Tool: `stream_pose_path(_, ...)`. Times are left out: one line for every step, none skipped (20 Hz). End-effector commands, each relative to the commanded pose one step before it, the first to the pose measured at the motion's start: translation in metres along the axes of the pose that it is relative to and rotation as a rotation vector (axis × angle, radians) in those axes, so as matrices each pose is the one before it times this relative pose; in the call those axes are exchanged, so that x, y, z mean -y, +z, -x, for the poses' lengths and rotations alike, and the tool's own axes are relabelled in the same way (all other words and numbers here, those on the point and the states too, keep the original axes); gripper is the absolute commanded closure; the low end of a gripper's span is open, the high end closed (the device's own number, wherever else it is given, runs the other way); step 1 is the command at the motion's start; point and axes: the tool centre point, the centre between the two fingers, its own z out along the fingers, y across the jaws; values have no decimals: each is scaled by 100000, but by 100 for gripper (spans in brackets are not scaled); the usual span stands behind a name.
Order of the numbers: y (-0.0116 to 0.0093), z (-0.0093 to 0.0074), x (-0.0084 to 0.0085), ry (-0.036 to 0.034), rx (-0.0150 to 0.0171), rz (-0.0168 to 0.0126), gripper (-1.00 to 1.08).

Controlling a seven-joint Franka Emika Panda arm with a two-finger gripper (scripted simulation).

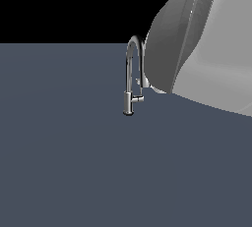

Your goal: Turn on the faucet by rotating a designated handle.

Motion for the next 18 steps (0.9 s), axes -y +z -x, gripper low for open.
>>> stream_pose_path(15,-534,117,1004,1299,-1274,108)
stream_pose_path(5,-160,24,283,339,-324,108)
stream_pose_path(8,-123,20,218,259,-249,108)
stream_pose_path(10,-88,17,153,180,-173,108)
stream_pose_path(12,-54,13,90,103,-100,108)
stream_pose_path(34,2,12,0,0,0,108)
stream_pose_path(-16,-17,3,0,0,0,108)
stream_pose_path(12,21,5,-47,-83,72,108)
stream_pose_path(-22,-12,-2,0,0,0,108)
stream_pose_path(0,0,0,0,0,0,108)
stream_pose_path(0,0,0,0,0,0,108)
stream_pose_path(0,0,0,0,0,0,108)
stream_pose_path(1,3,-6,0,0,0,108)
stream_pose_path(1,4,-15,0,0,0,108)
stream_pose_path(1,5,-18,0,0,0,108)
stream_pose_path(1,6,-21,0,0,0,108)
stream_pose_path(1,6,-25,0,0,0,108)
stream_pose_path(1,7,-28,0,0,0,108)
